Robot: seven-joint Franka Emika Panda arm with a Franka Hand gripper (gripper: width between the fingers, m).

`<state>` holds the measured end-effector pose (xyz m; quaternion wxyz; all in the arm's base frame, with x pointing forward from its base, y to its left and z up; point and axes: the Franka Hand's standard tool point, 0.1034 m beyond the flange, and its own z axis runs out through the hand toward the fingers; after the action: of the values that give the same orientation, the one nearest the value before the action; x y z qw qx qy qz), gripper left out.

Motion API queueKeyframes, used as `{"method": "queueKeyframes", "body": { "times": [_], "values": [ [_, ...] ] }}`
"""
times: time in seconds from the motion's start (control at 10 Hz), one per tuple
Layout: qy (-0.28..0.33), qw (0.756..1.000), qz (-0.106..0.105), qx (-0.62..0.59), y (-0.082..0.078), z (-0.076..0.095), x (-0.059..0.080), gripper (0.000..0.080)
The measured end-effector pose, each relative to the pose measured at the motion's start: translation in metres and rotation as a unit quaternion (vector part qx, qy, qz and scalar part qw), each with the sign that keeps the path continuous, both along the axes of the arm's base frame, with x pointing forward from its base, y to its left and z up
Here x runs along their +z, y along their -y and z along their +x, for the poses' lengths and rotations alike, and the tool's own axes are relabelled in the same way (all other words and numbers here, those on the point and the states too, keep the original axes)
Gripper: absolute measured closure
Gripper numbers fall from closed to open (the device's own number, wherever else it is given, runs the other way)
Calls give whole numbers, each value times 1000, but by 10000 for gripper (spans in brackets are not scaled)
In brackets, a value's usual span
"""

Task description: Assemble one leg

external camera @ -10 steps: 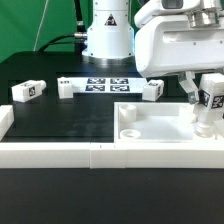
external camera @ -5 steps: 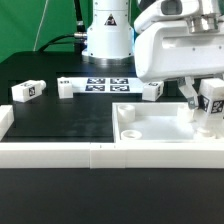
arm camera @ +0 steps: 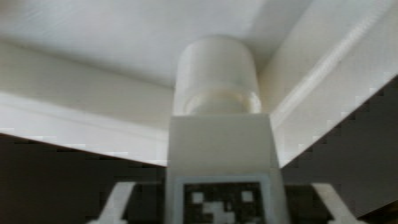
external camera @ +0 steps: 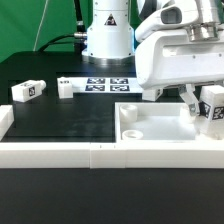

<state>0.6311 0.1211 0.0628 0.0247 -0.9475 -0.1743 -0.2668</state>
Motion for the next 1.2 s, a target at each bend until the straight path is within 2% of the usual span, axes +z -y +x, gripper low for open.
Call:
{"method": "queueKeyframes", "body": {
  "times": [0.1, 0.2, 0.3, 0.4, 0.8, 1.1, 1.2],
  "values": [
    [0, 1000, 0, 0, 0, 0, 0, 431],
    [0, 1000, 0, 0, 0, 0, 0, 213],
    [0, 1000, 0, 0, 0, 0, 0, 213],
    [0, 1000, 0, 0, 0, 0, 0, 170],
    [0, 1000, 0, 0, 0, 0, 1, 150],
    [1, 1000, -3, 3, 0, 3, 26, 150],
    [-17, 1000, -5, 3, 0, 3, 31, 150]
  ]
}}
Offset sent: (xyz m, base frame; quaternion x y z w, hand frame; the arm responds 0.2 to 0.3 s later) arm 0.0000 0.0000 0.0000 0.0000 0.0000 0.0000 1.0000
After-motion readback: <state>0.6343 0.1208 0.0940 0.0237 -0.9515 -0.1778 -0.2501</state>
